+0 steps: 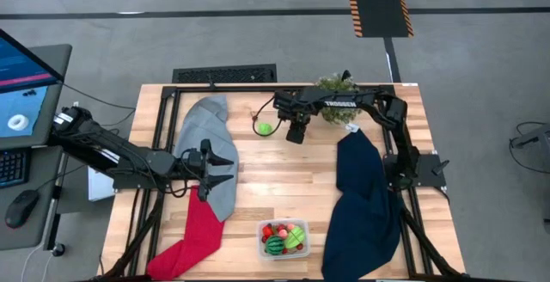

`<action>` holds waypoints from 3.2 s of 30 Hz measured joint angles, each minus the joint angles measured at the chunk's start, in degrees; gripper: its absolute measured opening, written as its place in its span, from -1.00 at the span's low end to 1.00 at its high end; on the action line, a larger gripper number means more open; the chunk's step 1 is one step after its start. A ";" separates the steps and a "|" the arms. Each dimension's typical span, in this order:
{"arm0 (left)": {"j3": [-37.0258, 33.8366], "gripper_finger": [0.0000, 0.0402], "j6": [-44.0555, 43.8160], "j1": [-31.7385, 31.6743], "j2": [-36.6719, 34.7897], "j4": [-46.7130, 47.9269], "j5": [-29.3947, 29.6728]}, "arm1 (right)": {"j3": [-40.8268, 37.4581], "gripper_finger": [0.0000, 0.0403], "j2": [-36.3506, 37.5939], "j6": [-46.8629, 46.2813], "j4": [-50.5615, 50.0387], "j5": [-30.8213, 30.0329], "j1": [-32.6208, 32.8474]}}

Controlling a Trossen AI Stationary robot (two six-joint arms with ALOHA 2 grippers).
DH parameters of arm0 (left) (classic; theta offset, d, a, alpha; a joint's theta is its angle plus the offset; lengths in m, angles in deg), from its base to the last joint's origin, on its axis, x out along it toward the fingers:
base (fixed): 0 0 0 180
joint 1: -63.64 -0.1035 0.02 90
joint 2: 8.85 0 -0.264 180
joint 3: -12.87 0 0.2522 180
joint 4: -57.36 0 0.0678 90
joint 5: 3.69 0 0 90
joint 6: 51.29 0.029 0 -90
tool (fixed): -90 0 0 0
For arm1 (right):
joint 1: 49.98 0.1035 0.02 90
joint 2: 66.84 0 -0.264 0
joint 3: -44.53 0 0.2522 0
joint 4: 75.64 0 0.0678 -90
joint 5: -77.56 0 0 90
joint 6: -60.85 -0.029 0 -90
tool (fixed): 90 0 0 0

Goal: Pick and placing Produce into tupperware
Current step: Put the corn into the transparent bin

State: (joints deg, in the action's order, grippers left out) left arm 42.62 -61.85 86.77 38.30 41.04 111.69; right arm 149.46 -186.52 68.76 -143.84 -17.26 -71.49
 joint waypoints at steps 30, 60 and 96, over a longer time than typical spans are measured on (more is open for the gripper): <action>0.00 0.00 0.30 0.00 -0.02 -2.02 0.75 | -0.15 -0.32 -1.55 -5.30 -0.37 7.06 -2.64; 0.00 0.00 0.17 0.04 -0.01 -3.70 -1.08 | -0.66 -0.31 -1.55 -4.26 0.64 10.27 -5.68; 0.00 0.00 -0.69 0.02 0.00 -3.45 -1.80 | 6.90 -0.82 -6.08 -7.89 -8.20 7.96 3.81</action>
State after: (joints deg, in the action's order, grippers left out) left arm 42.62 -62.54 86.80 38.30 37.59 109.89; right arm 156.36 -192.60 60.87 -152.04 -9.30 -67.69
